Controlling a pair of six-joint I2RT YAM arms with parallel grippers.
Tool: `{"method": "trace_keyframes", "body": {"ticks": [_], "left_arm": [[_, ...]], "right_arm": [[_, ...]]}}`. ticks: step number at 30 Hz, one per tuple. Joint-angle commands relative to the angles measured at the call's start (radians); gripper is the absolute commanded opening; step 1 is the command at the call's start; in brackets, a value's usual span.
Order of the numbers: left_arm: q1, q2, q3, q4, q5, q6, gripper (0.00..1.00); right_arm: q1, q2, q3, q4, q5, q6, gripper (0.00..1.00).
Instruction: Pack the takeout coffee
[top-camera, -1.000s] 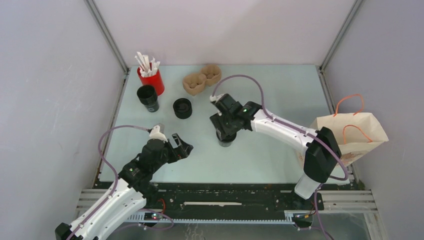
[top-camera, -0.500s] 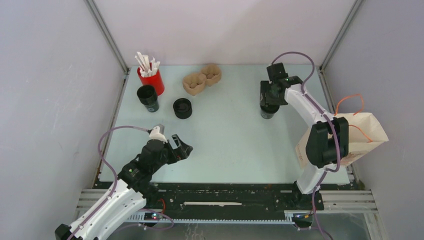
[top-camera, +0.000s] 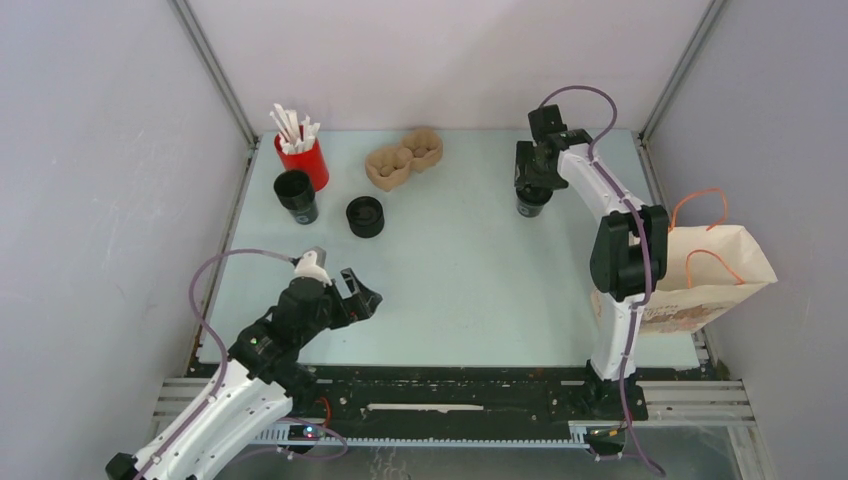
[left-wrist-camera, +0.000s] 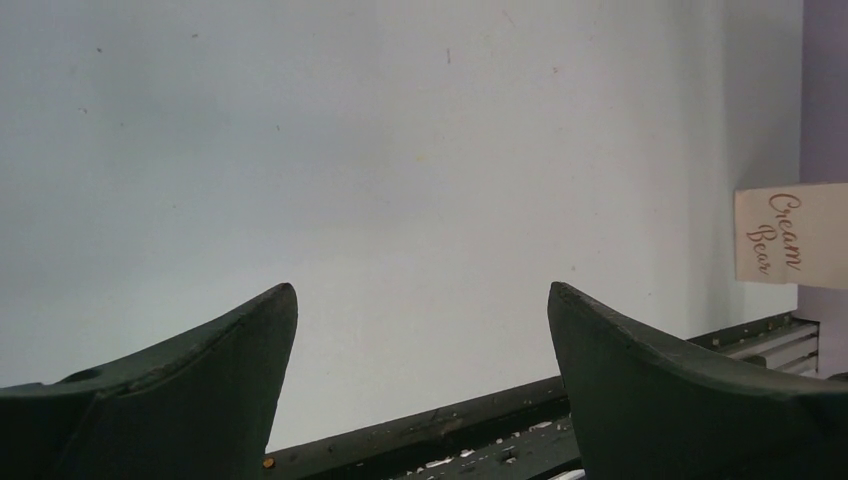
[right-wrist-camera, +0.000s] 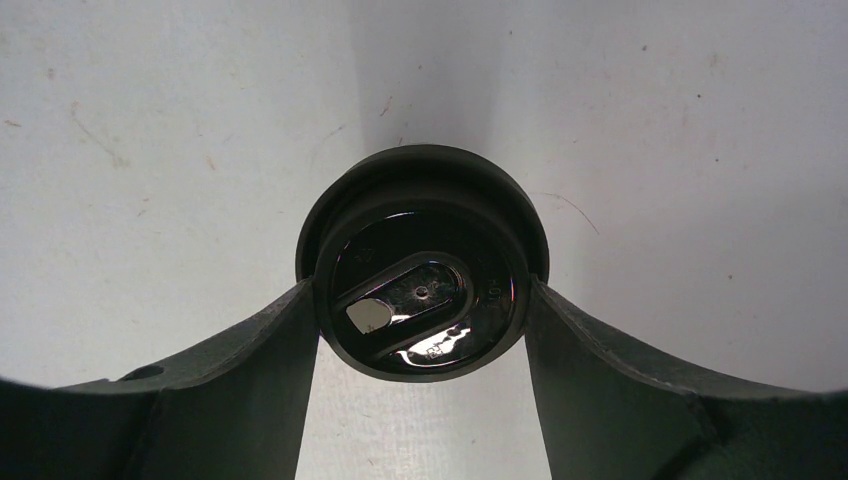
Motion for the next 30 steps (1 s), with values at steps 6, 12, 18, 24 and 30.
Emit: {"method": "trace_keyframes", "body": {"ticks": [6,12,18,24,30], "left_arm": [[0.006,0.003,0.16,-0.068,-0.037,0.072,1.0],[0.006,0.06,0.236,-0.073,-0.038,0.113,1.0],[0.006,0.146,0.338,-0.088,-0.063,0.193,1.0],[0.011,0.323,0.496,-0.075,-0.068,0.308,1.0],[0.062,0.659,0.769,-0.074,-0.025,0.474,1.0]], "right_arm": [[-0.018,0.034,0.046,-0.043,-0.002,-0.022,0.83],[-0.009,0.022,0.079,-0.079,-0.01,-0.033,0.96],[0.006,-0.025,0.226,-0.229,0.052,-0.013,1.0],[0.09,-0.272,0.013,-0.149,-0.069,0.044,1.0],[0.303,-0.587,-0.481,0.127,-0.321,0.153,0.99]]}}
